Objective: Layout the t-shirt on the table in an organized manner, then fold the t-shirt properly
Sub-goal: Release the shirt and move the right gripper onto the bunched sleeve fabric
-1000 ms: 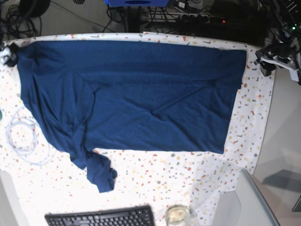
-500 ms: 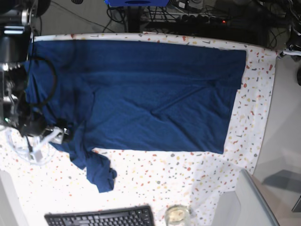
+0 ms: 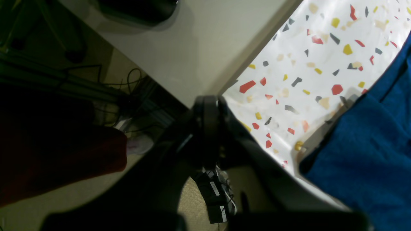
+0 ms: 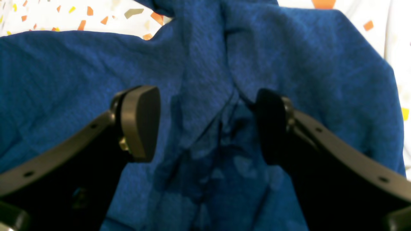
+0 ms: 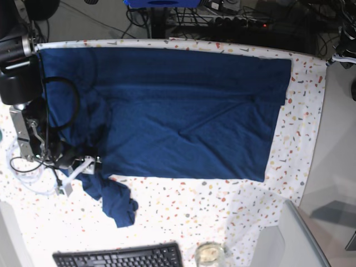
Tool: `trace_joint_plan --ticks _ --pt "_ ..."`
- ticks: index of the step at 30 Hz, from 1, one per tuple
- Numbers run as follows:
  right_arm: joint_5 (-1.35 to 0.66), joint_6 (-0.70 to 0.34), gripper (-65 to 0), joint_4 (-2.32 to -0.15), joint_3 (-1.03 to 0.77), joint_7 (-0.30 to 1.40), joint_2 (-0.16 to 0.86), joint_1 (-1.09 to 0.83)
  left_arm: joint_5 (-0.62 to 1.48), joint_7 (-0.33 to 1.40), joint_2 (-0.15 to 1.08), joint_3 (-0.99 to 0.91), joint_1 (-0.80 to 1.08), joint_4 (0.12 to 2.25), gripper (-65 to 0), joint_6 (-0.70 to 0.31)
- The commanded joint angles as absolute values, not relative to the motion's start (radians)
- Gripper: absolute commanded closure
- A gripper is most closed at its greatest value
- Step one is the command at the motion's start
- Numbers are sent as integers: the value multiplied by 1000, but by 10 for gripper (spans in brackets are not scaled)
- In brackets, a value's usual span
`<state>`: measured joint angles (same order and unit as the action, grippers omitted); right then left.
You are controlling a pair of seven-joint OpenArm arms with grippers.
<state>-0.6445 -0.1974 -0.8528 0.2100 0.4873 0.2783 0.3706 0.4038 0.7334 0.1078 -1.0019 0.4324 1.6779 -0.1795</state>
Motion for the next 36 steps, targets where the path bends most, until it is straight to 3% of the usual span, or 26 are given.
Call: trace_joint_plan --ticks 1,6,8,15,20,22,25,27,36 --pt "-653 -197 -380 -865 213 460 286 400 410 714 125 -1009 437 1690 0 -177" --pt "-653 -197 -87 -862 213 449 285 400 410 714 125 -1009 435 1679 0 -177" --pt "-653 -197 0 -865 213 452 285 400 410 714 128 -1009 430 1656 0 -177" --pt "-653 -194 0 -1021 206 453 286 317 410 714 130 -1009 433 1633 0 -177" --pt "-653 -70 -8 -1061 205 447 286 300 410 714 130 -1007 429 1638 0 -177" --pt "-653 -39 -71 -1061 205 446 288 315 410 714 130 -1007 429 1638 0 -177" --pt "-653 -33 -290 -1018 213 446 288 363 410 714 125 -1007 429 1635 0 -177" --pt "-653 -35 -384 -964 214 447 285 392 410 714 124 -1007 430 1633 0 -177" --pt "-653 -36 -321 -855 214 447 278 443 410 713 124 -1006 429 1632 0 -177"
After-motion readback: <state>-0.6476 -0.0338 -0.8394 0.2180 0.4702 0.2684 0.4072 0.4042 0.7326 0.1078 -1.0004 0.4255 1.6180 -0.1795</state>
